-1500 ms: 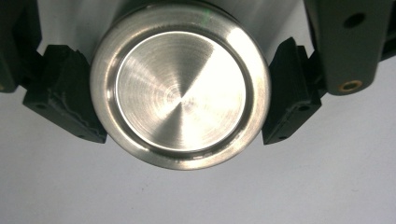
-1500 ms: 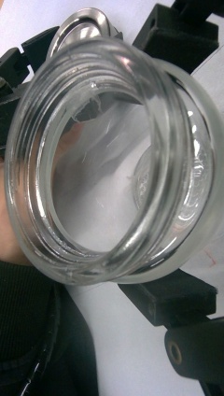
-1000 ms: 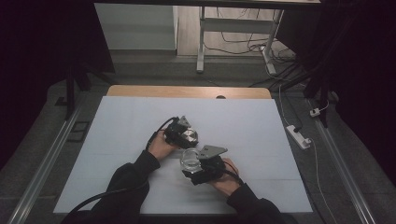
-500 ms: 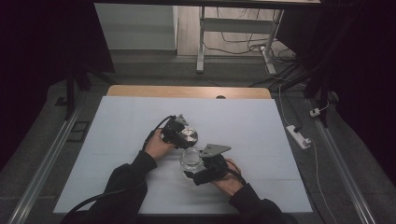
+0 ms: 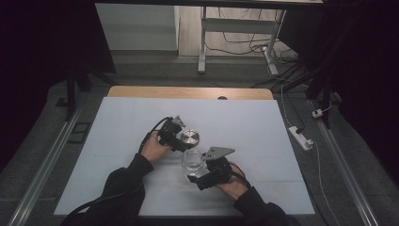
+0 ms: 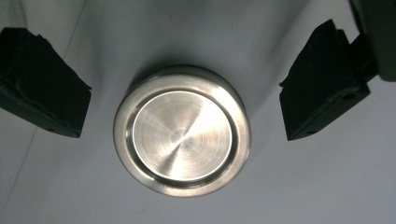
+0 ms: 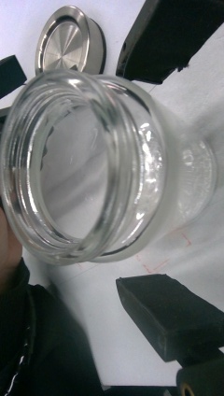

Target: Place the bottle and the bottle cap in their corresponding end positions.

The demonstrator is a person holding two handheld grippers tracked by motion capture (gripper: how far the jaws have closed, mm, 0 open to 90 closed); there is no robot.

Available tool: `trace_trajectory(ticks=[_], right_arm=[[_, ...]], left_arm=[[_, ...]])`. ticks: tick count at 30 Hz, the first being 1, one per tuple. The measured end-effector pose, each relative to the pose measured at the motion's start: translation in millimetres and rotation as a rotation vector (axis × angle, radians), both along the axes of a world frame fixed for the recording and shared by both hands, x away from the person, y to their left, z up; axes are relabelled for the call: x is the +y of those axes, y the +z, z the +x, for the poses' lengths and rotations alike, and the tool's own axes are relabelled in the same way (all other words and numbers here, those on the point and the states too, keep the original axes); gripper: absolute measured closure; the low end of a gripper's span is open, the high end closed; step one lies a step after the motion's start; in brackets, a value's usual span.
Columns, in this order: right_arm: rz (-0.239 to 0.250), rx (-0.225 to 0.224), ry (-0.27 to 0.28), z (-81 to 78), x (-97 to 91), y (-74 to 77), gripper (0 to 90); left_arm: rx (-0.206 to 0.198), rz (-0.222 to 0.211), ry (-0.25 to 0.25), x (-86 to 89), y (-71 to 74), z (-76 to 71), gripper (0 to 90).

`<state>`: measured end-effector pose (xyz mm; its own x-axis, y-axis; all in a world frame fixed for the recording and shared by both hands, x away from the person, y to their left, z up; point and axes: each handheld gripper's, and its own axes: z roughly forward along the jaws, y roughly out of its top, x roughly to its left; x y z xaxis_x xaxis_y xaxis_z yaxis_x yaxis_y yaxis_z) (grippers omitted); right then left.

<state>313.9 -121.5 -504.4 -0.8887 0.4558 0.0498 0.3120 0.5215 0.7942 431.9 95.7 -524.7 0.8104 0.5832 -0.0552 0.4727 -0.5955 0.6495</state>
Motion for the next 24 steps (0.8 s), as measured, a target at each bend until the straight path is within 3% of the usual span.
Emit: trace_trajectory(ticks=[14,24], right_arm=[[-0.002,0.015,-0.016,-4.4,-15.0,0.9,0.0],[-0.025,0.036,-0.032,-8.5,-24.9,-2.0,0.0]], left_arm=[[0.025,0.046,0.004,11.4,-1.6,-24.6,1.8],[0.043,0.03,0.019,25.8,-1.0,-43.9,1.6]])
